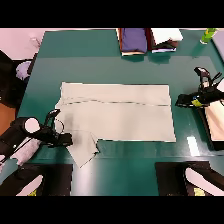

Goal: Fold the shirts.

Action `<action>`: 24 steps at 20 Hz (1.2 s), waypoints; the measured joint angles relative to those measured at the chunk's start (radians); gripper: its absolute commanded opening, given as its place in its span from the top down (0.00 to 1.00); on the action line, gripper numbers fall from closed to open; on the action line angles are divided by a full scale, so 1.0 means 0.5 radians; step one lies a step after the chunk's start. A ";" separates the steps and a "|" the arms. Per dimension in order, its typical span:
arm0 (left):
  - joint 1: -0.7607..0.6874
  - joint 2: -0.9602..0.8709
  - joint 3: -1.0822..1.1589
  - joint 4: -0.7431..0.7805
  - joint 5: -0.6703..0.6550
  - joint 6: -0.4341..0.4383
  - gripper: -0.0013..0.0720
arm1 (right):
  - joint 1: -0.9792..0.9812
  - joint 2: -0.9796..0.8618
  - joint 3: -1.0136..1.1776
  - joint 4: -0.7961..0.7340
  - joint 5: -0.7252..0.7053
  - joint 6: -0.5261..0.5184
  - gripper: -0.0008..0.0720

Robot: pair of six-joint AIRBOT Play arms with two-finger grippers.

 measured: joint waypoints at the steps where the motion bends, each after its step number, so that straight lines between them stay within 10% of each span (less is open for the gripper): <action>1: -0.005 0.000 -0.009 -0.024 0.058 -0.005 0.80 | 0.001 0.000 0.000 0.000 0.005 0.000 0.30; 2: -0.011 -0.003 -0.016 -0.028 0.104 -0.010 0.95 | 0.000 0.002 -0.001 0.000 0.010 0.000 0.30; 7: -0.018 0.004 0.021 -0.053 0.160 0.002 0.95 | -0.003 0.015 -0.055 -0.078 0.141 -0.027 0.28; 9: -0.018 0.008 0.060 -0.053 0.150 0.017 0.95 | -0.004 0.042 -0.177 -0.137 0.217 -0.034 0.06; 19: -0.018 0.009 0.111 -0.053 0.109 0.072 0.95 | -0.003 0.081 -0.739 0.088 0.221 -0.010 0.23; 24: -0.018 0.009 0.114 -0.043 0.069 0.078 0.95 | 0.002 0.078 -0.787 0.143 0.215 -0.008 0.96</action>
